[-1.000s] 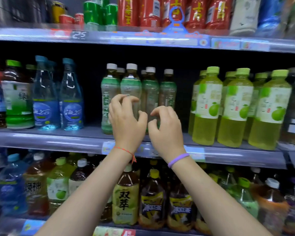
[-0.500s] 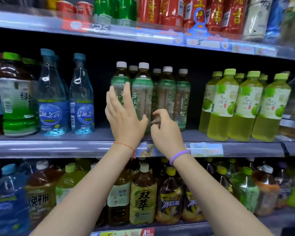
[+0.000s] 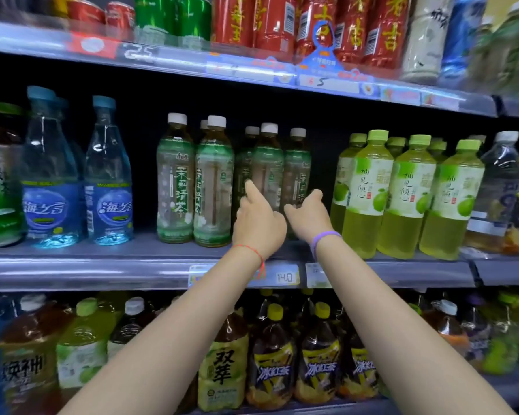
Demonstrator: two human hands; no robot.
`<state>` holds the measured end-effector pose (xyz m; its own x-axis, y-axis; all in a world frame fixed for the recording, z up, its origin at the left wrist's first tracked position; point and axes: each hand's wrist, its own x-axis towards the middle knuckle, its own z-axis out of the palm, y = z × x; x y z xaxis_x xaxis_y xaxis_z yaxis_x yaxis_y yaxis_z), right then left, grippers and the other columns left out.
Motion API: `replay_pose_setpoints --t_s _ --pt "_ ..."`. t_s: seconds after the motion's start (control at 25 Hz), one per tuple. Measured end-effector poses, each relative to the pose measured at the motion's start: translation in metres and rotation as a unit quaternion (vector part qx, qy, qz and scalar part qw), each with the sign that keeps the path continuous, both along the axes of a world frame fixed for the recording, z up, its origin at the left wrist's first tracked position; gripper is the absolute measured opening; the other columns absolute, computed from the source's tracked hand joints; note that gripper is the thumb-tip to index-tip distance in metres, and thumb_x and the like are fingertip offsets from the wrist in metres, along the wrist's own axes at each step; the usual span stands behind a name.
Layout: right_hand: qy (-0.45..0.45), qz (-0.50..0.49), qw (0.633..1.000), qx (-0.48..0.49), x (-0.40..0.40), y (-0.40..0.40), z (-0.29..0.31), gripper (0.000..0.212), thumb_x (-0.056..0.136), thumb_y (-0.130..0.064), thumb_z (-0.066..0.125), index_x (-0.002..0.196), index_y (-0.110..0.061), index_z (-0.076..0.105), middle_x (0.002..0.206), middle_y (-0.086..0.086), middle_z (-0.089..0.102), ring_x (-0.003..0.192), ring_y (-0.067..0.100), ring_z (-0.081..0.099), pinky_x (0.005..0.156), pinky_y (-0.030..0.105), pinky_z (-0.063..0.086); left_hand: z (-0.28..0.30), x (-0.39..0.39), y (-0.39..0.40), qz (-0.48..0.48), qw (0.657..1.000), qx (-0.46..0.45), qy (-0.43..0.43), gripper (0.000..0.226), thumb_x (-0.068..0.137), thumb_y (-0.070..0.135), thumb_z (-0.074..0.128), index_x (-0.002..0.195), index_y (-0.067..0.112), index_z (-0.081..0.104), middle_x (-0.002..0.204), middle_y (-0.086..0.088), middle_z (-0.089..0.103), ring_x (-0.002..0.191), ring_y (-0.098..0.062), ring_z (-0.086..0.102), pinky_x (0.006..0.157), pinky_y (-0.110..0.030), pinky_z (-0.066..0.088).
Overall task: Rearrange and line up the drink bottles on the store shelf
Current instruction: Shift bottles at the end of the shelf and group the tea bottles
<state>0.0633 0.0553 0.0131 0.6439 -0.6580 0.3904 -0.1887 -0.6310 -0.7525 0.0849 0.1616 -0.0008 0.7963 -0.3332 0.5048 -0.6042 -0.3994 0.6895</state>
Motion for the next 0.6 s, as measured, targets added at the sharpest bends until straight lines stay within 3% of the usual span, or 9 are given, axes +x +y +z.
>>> replay_pose_setpoints --t_s 0.16,0.36,0.48,0.6 --pt "-0.012 0.054 0.998 0.029 0.014 -0.015 0.000 0.061 0.090 -0.024 0.068 0.134 -0.002 0.032 0.124 0.014 0.062 0.109 0.030 0.062 0.082 0.031 0.045 0.007 0.009 -0.009 0.049 0.998 -0.021 0.022 0.074 0.096 0.029 0.056 0.150 0.007 0.011 0.149 -0.019 0.034 0.129 -0.039 0.044 0.100 -0.047 0.041" --pt "-0.018 0.052 0.998 -0.031 0.013 -0.024 -0.004 0.060 0.082 -0.030 0.078 0.125 -0.004 0.044 0.126 0.015 0.059 0.112 0.031 0.060 0.087 0.033 0.049 0.000 0.004 -0.005 0.066 0.998 -0.008 -0.019 0.074 0.097 0.033 0.057 0.151 0.008 0.014 0.151 -0.016 0.034 0.132 -0.036 0.043 0.098 -0.045 0.042" --pt "-0.004 0.074 0.996 -0.039 0.005 -0.021 -0.006 0.056 0.086 -0.029 0.072 0.127 -0.004 0.043 0.130 0.016 0.054 0.114 0.032 0.058 0.093 0.039 0.050 -0.005 -0.003 0.002 0.065 0.997 -0.027 -0.035 0.080 0.093 0.040 0.062 0.152 0.011 0.017 0.152 -0.011 0.034 0.135 -0.032 0.039 0.102 -0.043 0.040" --pt "0.020 0.082 0.996 -0.037 -0.012 -0.015 -0.004 0.051 0.093 -0.016 0.060 0.136 -0.003 0.036 0.137 0.017 0.047 0.119 0.032 0.053 0.088 0.035 0.047 -0.004 -0.009 0.003 0.072 0.997 -0.026 -0.023 0.085 0.083 0.052 0.070 0.146 0.012 0.030 0.143 -0.010 0.039 0.132 -0.031 0.039 0.101 -0.042 0.041"
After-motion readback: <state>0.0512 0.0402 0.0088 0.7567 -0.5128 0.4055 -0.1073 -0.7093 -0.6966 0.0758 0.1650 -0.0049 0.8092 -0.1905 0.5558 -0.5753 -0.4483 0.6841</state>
